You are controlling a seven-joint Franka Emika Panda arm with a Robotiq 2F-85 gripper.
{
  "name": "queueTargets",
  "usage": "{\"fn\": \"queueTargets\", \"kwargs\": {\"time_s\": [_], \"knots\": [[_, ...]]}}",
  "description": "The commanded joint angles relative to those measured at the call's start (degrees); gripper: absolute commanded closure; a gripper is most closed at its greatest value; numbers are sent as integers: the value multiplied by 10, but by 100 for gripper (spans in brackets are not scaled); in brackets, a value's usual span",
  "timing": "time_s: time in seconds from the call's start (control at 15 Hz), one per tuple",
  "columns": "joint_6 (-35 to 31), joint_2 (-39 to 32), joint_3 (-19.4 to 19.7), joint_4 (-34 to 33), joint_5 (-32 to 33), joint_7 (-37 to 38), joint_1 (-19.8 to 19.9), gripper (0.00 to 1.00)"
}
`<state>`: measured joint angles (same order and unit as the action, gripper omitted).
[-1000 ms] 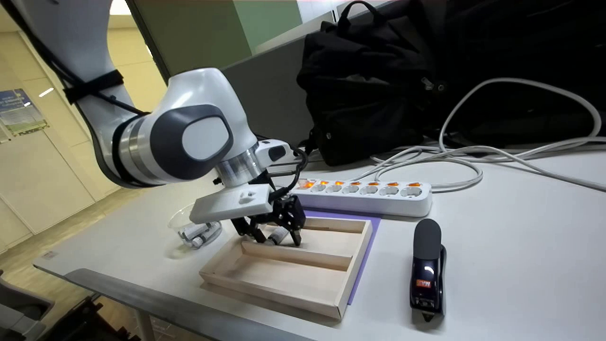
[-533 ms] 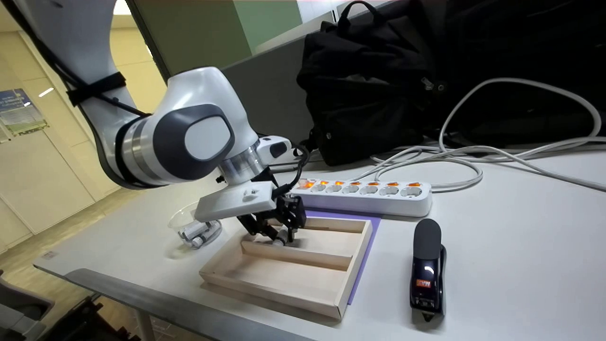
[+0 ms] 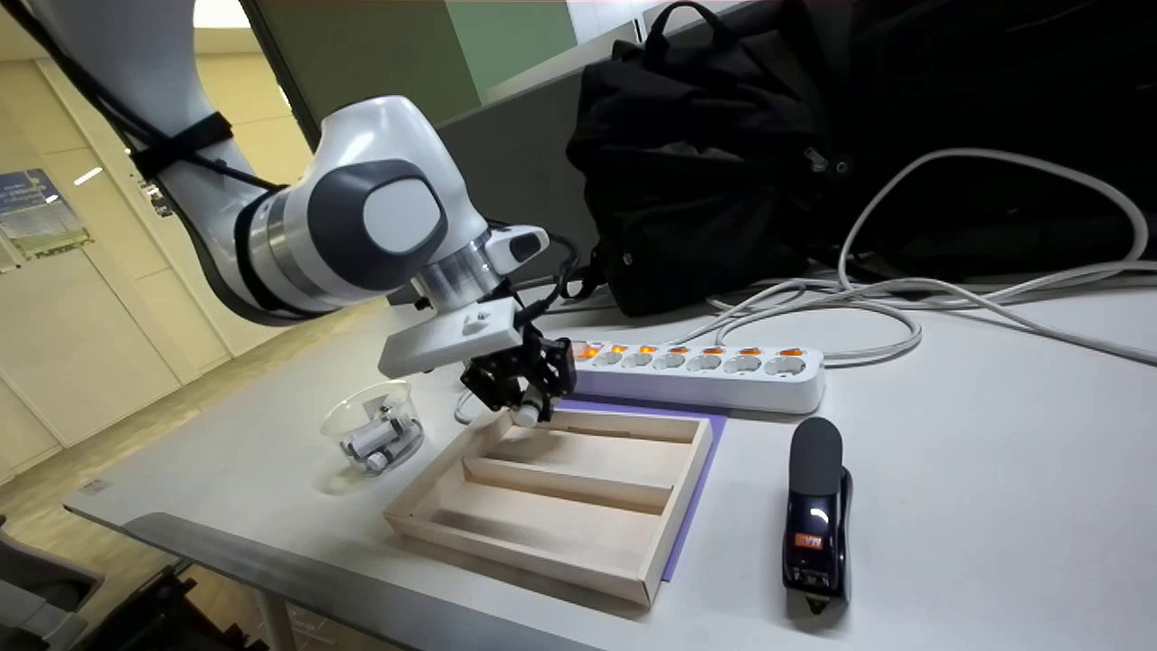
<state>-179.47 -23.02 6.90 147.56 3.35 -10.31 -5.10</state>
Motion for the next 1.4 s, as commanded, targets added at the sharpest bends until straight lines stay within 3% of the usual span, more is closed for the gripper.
{"fn": "queueTargets", "kwargs": {"time_s": [0.0, 0.2, 0.4, 0.6, 0.93, 1.33], "knots": [[100, 59, 8, -39, 13, 51, -42, 97], [190, 86, -36, -91, 8, 78, -45, 97], [295, 97, -108, -137, -49, 61, -31, 97], [378, 101, -152, -162, -99, 60, -38, 97], [407, 101, -190, -160, -145, 45, -41, 97], [484, 97, -192, -163, -158, 53, -40, 97]]}}
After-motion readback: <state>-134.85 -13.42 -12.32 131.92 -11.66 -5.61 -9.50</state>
